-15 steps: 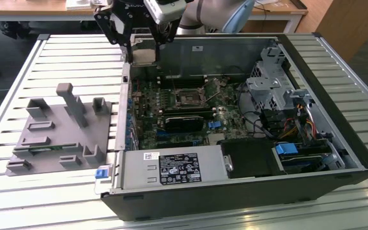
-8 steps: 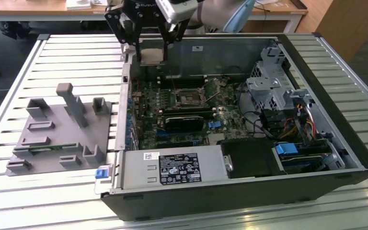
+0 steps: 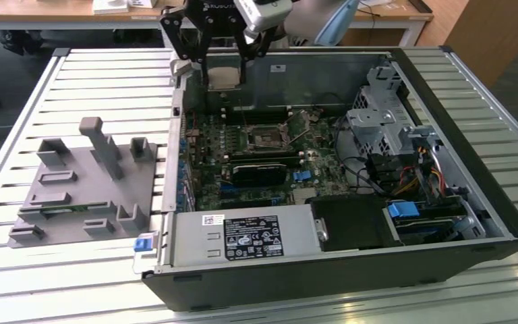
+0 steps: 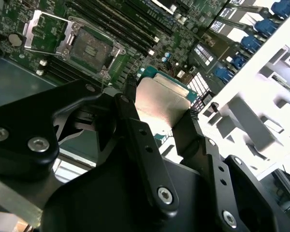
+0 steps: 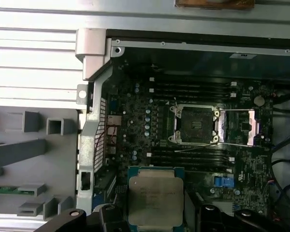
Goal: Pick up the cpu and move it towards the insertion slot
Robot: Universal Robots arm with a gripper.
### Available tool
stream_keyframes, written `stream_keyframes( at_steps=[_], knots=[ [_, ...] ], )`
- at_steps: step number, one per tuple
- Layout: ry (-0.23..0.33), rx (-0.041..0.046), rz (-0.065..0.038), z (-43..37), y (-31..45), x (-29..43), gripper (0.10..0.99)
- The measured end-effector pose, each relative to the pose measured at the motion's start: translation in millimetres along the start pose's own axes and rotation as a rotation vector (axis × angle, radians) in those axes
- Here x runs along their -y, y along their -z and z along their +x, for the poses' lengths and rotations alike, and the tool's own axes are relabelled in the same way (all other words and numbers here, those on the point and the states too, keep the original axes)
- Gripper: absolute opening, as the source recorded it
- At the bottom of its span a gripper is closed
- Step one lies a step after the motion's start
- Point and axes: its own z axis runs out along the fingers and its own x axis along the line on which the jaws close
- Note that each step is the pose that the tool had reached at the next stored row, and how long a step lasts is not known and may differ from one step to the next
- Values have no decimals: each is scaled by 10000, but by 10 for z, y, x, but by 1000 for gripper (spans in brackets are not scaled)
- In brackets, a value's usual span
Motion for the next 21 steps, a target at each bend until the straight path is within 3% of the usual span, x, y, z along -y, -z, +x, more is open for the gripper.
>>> stream_keyframes(
  at_steps=[5, 21],
  knots=[
    [1, -1, 0, -89, -5, -38, 545],
    [0, 0, 1, -321, -28, -257, 545]
  ],
)
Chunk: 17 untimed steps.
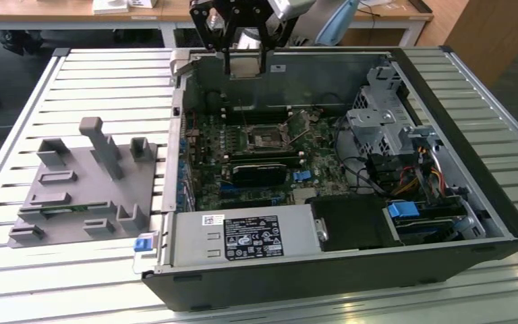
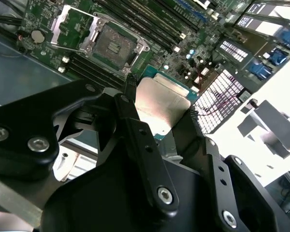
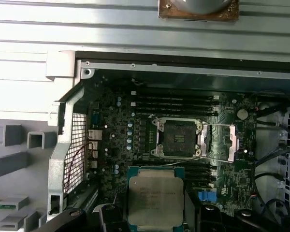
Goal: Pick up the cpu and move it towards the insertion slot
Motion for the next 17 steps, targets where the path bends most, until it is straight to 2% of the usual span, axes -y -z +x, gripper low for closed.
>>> stream_keyframes(
  at_steps=[17],
  knots=[
    [-130, 4, 2, -313, -28, -131, 545]
  ],
)
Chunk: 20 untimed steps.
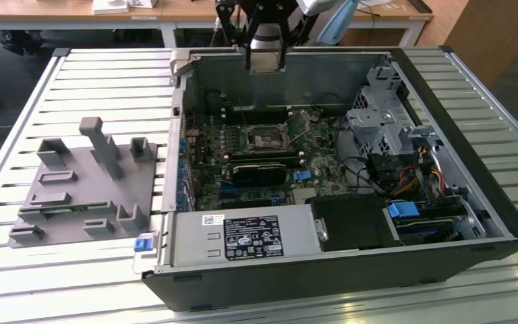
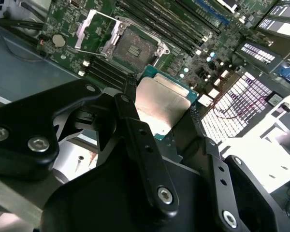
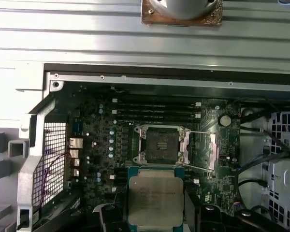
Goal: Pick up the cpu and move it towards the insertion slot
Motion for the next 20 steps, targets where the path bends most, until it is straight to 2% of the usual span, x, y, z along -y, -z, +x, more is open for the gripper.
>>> stream_keyframes(
  at_steps=[6, 16, 20],
  knots=[
    [-388, 15, 1, -35, -11, -25, 545],
    [-559, 21, 1, -180, -27, -92, 545],
    [-561, 24, 0, -182, -28, -92, 545]
  ],
)
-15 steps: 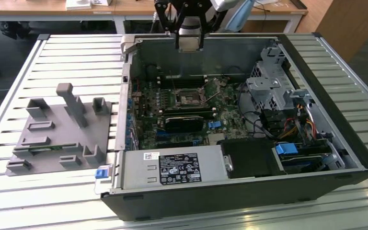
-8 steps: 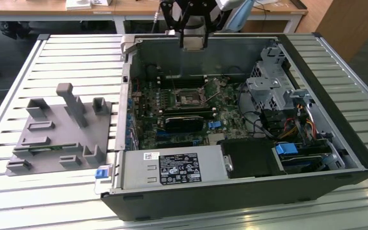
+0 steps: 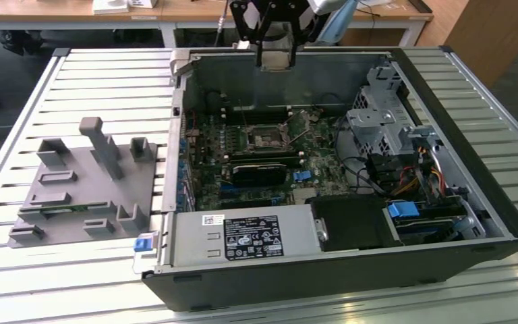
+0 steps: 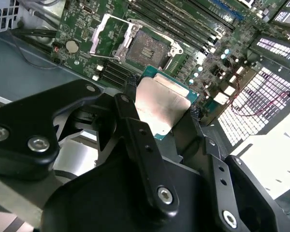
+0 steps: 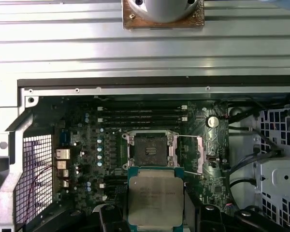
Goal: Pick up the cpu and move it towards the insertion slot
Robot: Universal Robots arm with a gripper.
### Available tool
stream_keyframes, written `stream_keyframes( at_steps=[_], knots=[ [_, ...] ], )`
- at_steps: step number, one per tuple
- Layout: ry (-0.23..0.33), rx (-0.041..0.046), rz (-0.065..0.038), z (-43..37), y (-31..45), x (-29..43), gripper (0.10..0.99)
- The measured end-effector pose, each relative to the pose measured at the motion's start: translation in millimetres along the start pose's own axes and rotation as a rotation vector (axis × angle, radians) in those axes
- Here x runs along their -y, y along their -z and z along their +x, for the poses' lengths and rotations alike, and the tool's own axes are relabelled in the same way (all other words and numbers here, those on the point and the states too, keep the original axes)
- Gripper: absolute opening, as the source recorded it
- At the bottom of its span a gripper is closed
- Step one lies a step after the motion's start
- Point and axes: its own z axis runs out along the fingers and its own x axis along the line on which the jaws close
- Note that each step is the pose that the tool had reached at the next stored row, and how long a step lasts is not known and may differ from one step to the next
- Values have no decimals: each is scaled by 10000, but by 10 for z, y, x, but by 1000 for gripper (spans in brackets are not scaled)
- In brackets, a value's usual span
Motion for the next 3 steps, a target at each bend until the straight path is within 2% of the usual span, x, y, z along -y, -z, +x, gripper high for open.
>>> stream_keyframes(
  at_steps=[3],
  knots=[
    [0, 1, 0, 0, 0, 0, 545]
  ],
)
